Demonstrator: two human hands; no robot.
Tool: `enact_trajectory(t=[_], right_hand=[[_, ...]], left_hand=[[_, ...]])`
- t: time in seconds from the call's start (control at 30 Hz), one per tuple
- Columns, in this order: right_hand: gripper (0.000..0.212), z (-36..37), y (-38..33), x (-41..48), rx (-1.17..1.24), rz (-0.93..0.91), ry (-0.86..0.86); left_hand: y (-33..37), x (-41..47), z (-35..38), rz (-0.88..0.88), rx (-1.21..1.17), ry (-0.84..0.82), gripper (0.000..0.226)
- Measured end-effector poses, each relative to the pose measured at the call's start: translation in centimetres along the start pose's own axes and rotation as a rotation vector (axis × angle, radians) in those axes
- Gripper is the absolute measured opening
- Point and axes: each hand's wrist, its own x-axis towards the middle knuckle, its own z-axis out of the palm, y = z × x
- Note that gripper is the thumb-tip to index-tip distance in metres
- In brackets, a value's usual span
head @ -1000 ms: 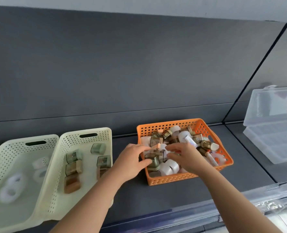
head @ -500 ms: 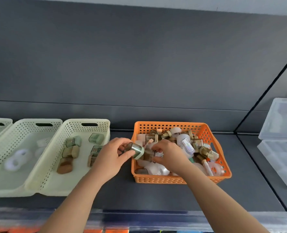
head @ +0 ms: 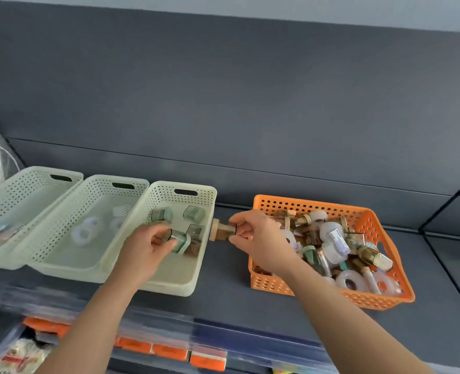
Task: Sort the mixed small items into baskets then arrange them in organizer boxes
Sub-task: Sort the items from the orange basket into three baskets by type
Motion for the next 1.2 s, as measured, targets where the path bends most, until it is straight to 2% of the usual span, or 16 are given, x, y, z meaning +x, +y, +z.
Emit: enact_trajectory(t=[0.2,0.33,0.43,0.57,0.67,0.77,0.87,0.97,1.07,1.2], right_hand=[[0.033,5.8,-2.5,2.8,-0.143,-0.042,-0.162],[0.035,7.6,-3.1,4.0,-0.427,-0.037,-0.301],[0.033,8.3,-3.0,4.1,-0.602,-0.031,-0.327],[0.035,7.3,-2.5,2.7,-0.370,-0.009,-0.148],[0.034,4.2,-1.9,0.4,-0.237,0.080,0.011],[0.031,-0.1,-0.7,-2.1,-0.232,0.199,0.075],[0.021,-4.4,1.4,-4.1,-0.251,0.330,0.103],[0.017,-7.5,3.8,-5.3,-0.296,0.434,0.040],[0.006,-8.8,5.4,-5.9,-0.266,0.431,-0.055],[0.018,-8.6,7.0,-5.7,-0.245,0.402,-0.117]], left_hand=[[-4.1,0.9,-2.3,-0.059,0.141,-0.164,0.037],[-5.4,1.3,-2.7,-0.041,0.237,-0.266,0.027],[-5.8,1.7,-2.7,-0.019,0.288,-0.302,0.023],[-5.2,2.0,-2.5,0.036,0.312,-0.222,0.028],[-2.4,1.8,-1.9,0.074,0.131,-0.157,0.030],[2.4,1.5,-0.4,0.153,-0.021,-0.189,0.024],[6.8,1.5,2.4,0.230,-0.113,-0.297,0.021],[10.1,1.7,5.4,0.304,-0.073,-0.479,0.025],[12.6,2.3,7.8,0.304,-0.049,-0.654,0.035],[14.1,3.0,10.7,0.266,0.164,-0.801,0.037]])
